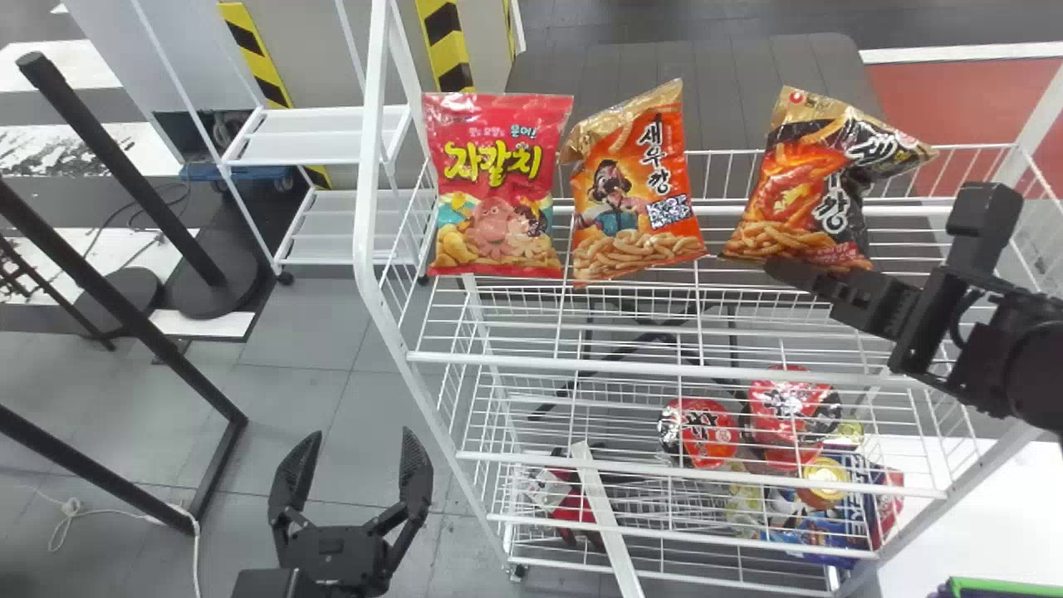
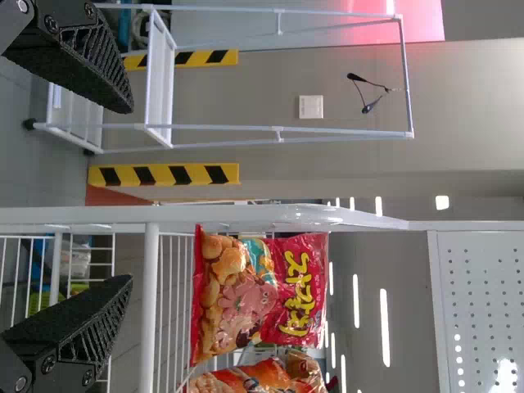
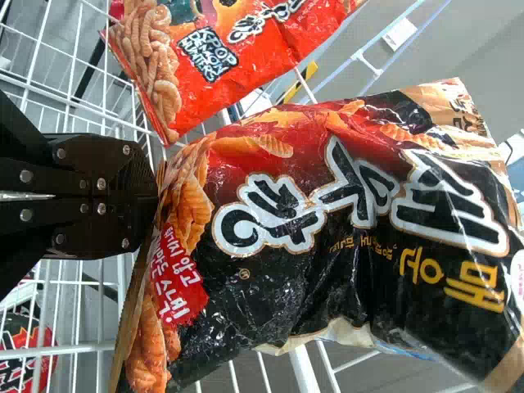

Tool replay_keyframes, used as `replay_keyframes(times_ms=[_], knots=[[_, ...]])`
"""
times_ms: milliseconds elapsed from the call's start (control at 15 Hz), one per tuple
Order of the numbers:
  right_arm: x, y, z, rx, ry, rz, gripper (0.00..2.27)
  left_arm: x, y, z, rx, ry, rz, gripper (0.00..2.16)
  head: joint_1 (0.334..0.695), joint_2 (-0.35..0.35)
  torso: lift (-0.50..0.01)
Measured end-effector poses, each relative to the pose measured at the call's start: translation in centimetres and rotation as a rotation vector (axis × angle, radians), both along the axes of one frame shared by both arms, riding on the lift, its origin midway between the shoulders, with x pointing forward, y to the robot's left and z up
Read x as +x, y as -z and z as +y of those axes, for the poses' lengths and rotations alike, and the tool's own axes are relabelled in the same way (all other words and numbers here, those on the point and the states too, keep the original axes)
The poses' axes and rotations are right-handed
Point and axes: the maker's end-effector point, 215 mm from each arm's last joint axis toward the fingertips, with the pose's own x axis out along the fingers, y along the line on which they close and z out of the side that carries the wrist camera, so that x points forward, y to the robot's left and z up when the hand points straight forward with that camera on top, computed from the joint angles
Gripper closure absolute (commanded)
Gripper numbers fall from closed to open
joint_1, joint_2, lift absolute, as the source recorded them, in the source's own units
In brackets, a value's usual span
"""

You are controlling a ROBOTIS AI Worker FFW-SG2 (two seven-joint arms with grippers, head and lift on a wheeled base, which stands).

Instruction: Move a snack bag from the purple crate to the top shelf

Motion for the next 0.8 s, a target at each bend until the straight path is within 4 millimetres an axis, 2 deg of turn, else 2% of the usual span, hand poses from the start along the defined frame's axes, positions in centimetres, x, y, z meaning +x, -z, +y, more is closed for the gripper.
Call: replay_keyframes(times_ms=[400,800], knots=[[-1.1,0.1,0.8,0.018,-0.021,0.016,2.24,0.0,0.0,0.0,0.000,0.000,0.000,0.08,0.695,0.179,0.000],[-2.8,-0.7,2.0,0.049,-0.053,0.028,2.24,0.0,-0.1,0.0,0.001,0.001,-0.002,0.08,0.695,0.196,0.000]])
